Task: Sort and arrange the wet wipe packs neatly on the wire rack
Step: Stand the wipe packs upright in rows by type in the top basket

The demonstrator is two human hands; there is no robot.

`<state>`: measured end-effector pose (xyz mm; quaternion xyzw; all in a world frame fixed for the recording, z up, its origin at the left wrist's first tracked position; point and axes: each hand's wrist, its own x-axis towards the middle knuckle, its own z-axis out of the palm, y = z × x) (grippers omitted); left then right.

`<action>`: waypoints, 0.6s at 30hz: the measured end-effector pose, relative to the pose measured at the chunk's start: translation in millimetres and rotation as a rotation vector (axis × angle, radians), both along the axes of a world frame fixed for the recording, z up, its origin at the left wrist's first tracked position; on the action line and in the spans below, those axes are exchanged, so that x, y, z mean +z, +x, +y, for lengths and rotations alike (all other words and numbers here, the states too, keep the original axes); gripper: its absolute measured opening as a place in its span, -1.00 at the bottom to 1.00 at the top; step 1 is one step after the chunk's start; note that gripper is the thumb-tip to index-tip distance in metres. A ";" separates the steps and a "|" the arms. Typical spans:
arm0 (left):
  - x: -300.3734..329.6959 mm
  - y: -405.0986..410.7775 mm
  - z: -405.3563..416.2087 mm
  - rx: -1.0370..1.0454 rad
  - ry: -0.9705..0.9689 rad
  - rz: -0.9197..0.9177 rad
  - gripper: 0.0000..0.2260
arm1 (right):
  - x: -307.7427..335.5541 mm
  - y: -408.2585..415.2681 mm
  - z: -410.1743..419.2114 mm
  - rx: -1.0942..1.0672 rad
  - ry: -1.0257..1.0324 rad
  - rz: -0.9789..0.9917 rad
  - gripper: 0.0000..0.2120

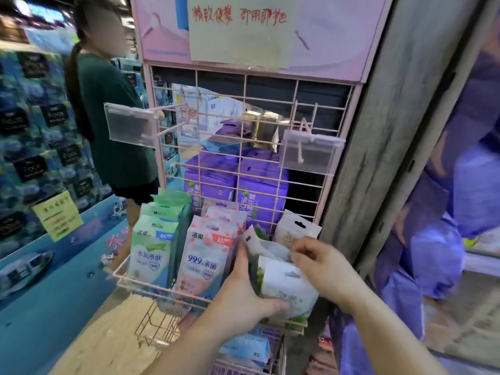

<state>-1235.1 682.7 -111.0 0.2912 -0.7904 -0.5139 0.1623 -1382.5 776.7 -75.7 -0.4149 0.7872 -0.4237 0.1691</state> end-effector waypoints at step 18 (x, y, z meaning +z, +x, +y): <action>-11.3 -3.6 -15.1 -0.002 0.275 0.192 0.08 | -32.7 -12.1 4.6 -0.036 -0.616 -0.776 -0.79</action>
